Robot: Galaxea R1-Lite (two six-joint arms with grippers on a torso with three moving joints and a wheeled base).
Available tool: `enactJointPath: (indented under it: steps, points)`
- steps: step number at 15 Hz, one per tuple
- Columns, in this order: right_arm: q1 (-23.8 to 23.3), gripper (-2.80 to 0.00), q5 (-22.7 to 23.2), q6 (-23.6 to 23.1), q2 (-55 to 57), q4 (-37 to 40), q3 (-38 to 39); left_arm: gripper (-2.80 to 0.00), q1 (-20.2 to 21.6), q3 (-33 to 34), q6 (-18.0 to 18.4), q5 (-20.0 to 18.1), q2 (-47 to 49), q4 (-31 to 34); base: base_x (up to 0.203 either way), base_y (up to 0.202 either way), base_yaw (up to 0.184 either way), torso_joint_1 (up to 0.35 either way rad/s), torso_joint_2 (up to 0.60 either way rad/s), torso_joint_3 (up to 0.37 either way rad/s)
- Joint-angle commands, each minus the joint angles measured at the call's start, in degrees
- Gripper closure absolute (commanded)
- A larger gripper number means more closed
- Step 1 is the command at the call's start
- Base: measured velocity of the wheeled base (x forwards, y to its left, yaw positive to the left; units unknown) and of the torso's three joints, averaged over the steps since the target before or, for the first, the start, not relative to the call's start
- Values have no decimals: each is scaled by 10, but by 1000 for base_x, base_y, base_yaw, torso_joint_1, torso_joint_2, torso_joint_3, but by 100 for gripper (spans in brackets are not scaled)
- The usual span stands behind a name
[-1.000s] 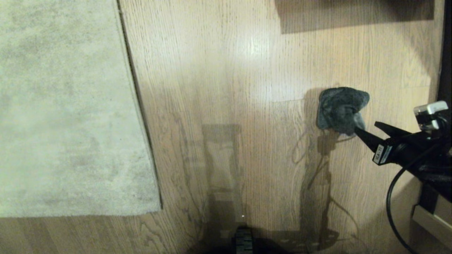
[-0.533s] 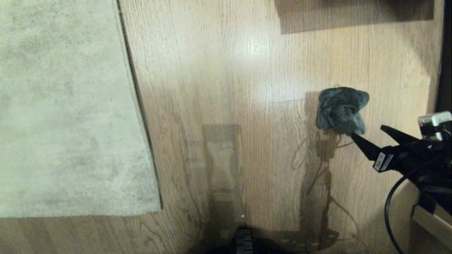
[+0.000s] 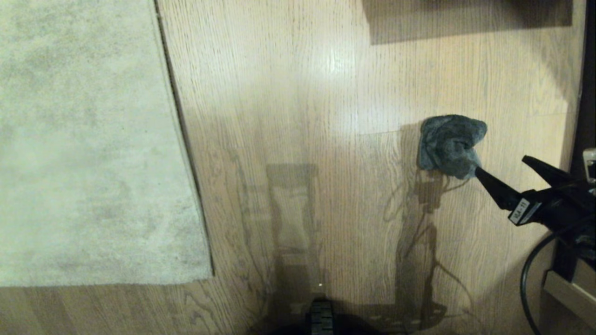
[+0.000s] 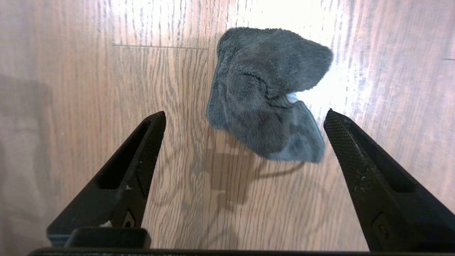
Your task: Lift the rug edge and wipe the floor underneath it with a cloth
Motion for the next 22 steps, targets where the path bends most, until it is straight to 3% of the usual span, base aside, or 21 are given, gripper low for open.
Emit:
enactJointPath:
  steps: [1, 2, 3, 8, 11, 14, 20, 22]
  points:
    - [0, -280, 0, -2, -54, -4, 35, 0, 0, 0, 0, 0, 0, 0, 0, 0, 0, 0, 0, 0]
    - [0, -280, 0, -4, -71, -3, 48, 0, 0, 0, 0, 0, 0, 0, 0, 0, 0, 0, 0, 0]
    - [0, 0, -1, -8, -85, 0, 60, 0, 0, 0, 0, 0, 0, 0, 0, 0, 0, 0, 0, 0]
    - [-2, 0, -2, -23, -146, 7, 106, 0, 0, 0, 0, 0, 0, 0, 0, 0, 0, 0, 0, 0]
    - [-2, 0, -4, -22, -200, 58, 107, 0, 0, 0, 0, 0, 0, 0, 0, 0, 0, 0, 0, 0]
    - [-2, 0, -5, -21, -302, 166, 107, 0, 0, 0, 0, 0, 0, 0, 0, 0, 0, 0, 0, 0]
    - [-2, 0, -6, -6, -632, 486, 107, 0, 0, 0, 0, 0, 0, 0, 0, 0, 0, 0, 0, 0]
    - [-2, 0, -7, -6, -690, 566, 107, 0, 0, 0, 0, 0, 0, 0, 0, 0, 0, 0, 0, 0]
